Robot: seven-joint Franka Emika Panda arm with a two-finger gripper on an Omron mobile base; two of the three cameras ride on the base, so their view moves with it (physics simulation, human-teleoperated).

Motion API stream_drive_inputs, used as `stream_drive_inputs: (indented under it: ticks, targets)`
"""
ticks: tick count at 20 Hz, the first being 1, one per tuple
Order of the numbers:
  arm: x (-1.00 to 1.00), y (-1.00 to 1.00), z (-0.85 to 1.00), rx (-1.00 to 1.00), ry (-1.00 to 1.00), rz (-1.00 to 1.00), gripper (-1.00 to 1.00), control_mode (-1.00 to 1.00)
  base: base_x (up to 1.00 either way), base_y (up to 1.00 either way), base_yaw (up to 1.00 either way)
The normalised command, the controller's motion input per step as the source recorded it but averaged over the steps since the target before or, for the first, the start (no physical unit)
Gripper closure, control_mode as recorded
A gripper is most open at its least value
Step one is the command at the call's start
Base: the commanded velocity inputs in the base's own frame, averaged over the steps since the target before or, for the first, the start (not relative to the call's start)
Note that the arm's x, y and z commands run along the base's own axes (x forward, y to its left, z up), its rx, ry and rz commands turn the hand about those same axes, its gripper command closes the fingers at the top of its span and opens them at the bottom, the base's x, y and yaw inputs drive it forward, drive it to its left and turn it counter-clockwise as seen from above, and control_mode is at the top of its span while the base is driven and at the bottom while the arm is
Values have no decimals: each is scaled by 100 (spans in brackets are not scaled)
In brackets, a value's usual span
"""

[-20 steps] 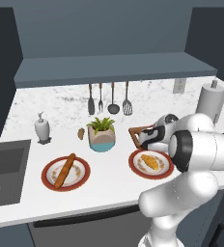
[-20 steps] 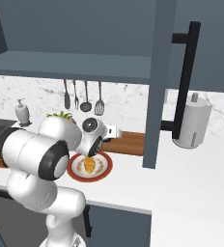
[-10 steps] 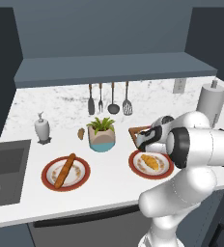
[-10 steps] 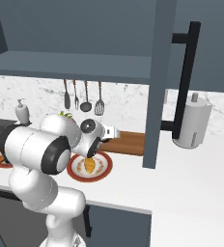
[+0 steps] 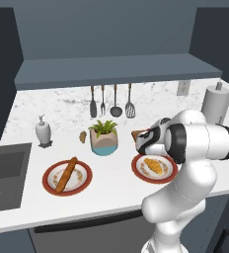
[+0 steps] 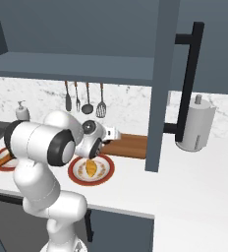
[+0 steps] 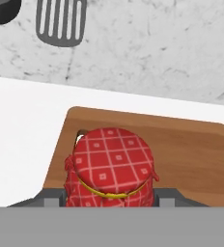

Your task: From the different types of pastries on the counter, select a croissant and place it on the cutting board. Then retrieve a jar of jam from the cabinet and place it alongside the croissant on the cutting board.

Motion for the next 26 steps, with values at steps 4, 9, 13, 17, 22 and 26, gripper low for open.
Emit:
stream_drive_inputs:
  ticks: [4,9,13,17,22,26]
  targets:
    - [0,-44,-17,0,0,-1,100,-100,0,0,0]
    - [0,-31,-9,0,0,-1,-100,-100,0,0,0]
    - [-17,-10,-3,0,0,-1,-100,-100,0,0,0]
    - [-36,0,-9,2,0,0,-100,-100,0,0,0]
    - [-54,16,-5,4,-6,0,-100,-100,0,0,0]
    - [-76,24,29,1,-15,0,-100,-100,0,0,0]
